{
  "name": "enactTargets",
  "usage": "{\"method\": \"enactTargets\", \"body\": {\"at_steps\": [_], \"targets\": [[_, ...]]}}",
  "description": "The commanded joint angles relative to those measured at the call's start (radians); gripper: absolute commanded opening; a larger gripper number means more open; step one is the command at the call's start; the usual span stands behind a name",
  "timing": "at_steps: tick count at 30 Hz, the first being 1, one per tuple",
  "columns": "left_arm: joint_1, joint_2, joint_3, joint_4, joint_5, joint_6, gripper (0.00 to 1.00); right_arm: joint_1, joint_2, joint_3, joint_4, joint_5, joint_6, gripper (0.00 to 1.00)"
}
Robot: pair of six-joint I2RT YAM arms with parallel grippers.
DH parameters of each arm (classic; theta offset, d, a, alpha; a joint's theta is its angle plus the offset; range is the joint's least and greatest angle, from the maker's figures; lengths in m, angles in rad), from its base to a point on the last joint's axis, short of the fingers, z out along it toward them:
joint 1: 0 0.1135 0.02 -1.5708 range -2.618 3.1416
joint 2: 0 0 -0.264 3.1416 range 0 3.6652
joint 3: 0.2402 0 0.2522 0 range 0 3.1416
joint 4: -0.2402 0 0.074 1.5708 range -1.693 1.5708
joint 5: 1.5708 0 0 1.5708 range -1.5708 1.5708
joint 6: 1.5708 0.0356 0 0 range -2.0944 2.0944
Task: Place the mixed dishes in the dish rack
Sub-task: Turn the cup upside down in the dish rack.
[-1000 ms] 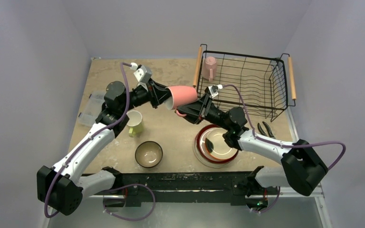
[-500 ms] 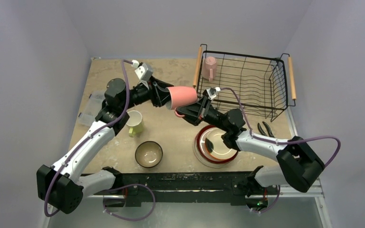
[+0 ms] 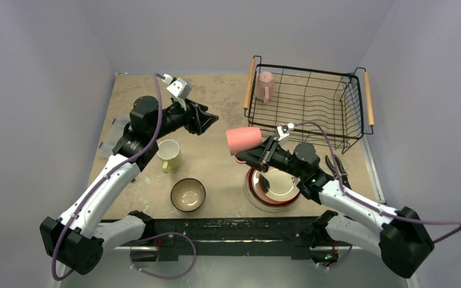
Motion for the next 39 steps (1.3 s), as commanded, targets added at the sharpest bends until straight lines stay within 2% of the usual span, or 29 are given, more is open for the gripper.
{"method": "enactTargets", "body": {"at_steps": [1,4,5,7,10,17,22,26,31,36,39], "targets": [[0.007,-0.076,0.051,-0.035,-0.150,0.050,0.56,-0.030,-0.180,0.080,-0.479,0.113,-0.322,0.00],[0.012,-0.122,0.042,-0.052,-0.286,0.084,0.57,-0.030,-0.270,0.182,-0.751,0.255,-0.470,0.00],[0.013,-0.137,0.037,-0.041,-0.348,0.086,0.61,-0.030,-0.285,0.221,-0.827,0.291,-0.510,0.00],[0.012,-0.166,0.033,-0.032,-0.467,0.078,0.73,-0.030,-0.304,0.293,-0.941,0.343,-0.576,0.00],[0.014,-0.200,0.037,-0.015,-0.654,0.034,0.98,-0.030,-0.316,0.387,-1.043,0.392,-0.641,0.00],[0.019,-0.161,0.134,0.006,-0.734,0.107,1.00,-0.030,-0.238,0.599,-1.207,0.531,-0.795,0.00],[0.018,-0.131,0.076,0.014,-0.757,0.208,1.00,-0.031,-0.130,0.768,-1.306,0.664,-0.913,0.00],[0.050,-0.138,0.074,-0.024,-0.673,0.155,1.00,-0.031,-0.032,0.868,-1.359,0.828,-0.981,0.00],[0.052,-0.105,0.094,-0.071,-0.439,0.126,1.00,-0.036,0.105,0.909,-1.296,0.965,-1.079,0.00],[0.067,-0.018,0.177,-0.143,-0.196,0.101,1.00,-0.148,0.263,0.940,-1.189,0.894,-1.121,0.00],[0.114,0.029,0.210,-0.156,-0.095,0.038,1.00,-0.216,0.360,0.969,-1.145,0.890,-1.148,0.00]]}}
